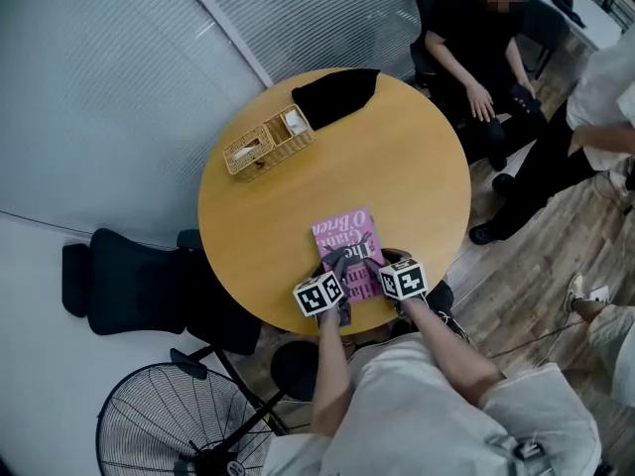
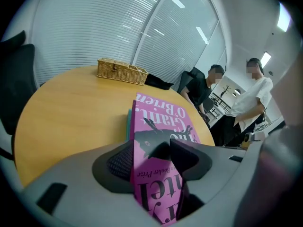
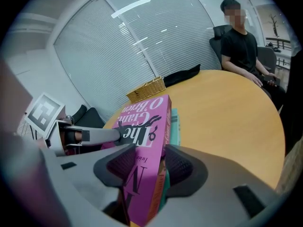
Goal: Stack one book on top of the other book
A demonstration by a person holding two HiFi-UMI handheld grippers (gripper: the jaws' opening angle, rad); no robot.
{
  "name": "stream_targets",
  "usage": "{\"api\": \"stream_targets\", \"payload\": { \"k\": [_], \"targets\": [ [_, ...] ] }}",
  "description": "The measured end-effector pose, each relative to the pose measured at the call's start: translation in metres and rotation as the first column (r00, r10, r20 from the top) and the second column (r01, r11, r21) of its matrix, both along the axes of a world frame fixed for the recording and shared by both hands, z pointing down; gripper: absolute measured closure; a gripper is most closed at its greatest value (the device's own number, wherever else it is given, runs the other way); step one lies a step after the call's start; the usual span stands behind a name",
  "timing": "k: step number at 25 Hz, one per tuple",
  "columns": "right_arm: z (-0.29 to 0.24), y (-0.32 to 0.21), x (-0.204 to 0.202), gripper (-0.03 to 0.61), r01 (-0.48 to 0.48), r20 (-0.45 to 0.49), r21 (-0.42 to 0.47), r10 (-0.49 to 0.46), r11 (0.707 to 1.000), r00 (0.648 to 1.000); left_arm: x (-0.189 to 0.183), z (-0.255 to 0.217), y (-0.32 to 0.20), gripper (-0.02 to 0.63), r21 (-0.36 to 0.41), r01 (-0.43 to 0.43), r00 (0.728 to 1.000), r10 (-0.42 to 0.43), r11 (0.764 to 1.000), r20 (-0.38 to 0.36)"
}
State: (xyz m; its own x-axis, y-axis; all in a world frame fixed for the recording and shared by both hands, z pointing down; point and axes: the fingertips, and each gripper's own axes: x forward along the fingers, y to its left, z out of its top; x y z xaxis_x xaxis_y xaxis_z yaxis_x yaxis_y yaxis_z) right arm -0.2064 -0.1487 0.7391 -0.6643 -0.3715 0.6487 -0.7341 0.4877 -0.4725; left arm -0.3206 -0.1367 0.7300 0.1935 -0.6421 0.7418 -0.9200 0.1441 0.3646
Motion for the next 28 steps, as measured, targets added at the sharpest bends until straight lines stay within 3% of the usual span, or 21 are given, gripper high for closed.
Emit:
{"api": "stream_targets", "payload": {
  "k": [6,19,28],
  "targets": [
    [0.006,0.001,-0.006,0.374,0.033,-0.025,-0.012,-0.033,0.999,0.999,-0.006,0.010,0.002,0.371,-0.011,0.040,0.997,-0.041,0.999,-0.059],
    [0.017,-0.010,0.003,0.371,0.057,-0.040,-0.042,-0.058,0.997,0.997,0.001,0.023,-0.008,0.372,-0.031,0.027,0.991,-0.031,0.999,-0.133],
    [0.018,-0.009,0.003,0.368,0.086,-0.053,-0.043,-0.088,0.995,0.995,0.003,0.025,-0.006,0.370,-0.040,0.024,0.992,-0.029,0.999,-0.124]
  ]
}}
